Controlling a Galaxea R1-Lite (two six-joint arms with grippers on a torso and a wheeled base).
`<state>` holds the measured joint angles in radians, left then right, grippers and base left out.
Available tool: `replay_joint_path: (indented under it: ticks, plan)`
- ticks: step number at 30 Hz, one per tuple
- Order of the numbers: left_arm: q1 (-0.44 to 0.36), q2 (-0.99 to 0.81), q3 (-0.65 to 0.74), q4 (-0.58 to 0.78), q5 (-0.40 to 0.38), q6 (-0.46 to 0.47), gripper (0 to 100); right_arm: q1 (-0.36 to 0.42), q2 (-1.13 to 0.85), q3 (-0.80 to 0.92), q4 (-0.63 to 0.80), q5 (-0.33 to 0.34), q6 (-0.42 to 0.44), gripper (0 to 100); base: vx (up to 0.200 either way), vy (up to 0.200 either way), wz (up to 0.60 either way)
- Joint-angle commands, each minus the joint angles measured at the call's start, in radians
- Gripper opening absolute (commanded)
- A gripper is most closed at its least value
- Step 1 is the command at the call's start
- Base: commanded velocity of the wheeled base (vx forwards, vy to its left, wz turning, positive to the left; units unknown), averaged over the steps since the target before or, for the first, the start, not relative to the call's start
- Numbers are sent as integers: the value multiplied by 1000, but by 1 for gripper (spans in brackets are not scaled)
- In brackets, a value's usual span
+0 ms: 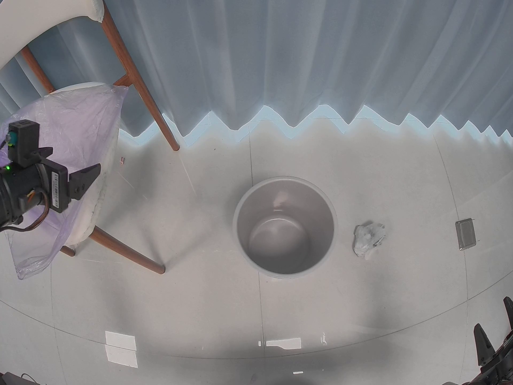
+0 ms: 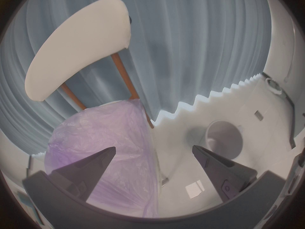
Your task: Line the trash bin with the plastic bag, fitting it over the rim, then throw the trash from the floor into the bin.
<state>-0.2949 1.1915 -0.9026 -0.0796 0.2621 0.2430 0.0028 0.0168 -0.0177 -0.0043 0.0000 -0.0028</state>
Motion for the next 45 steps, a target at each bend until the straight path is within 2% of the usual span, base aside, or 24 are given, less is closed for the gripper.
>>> replay_joint_path:
  ticks: [1,7,18,25,33,34,40,45]
  plan:
    - [-36,126,-21,-2,74,39,100,0,-17,18,0,0,0,100,0,0,0]
    - [26,188,-15,-17,80,124,100,0,-17,18,0,0,0,100,0,0,0]
    - [89,298,-16,-200,72,148,100,0,-17,18,0,0,-2,100,0,0,0]
    - [134,312,-18,-215,66,159,100,0,-17,18,0,0,-2,100,0,0,0]
    - [146,324,-10,-249,42,159,100,0,-17,18,0,0,-2,100,0,0,0]
    - [146,324,-2,-261,43,159,0,0,-17,18,0,0,-2,100,0,0,0]
    - [146,333,11,-353,39,145,0,0,-17,18,0,0,-2,100,0,0,0]
    - [140,316,36,-362,37,99,0,0,-17,18,0,0,-2,100,0,0,0]
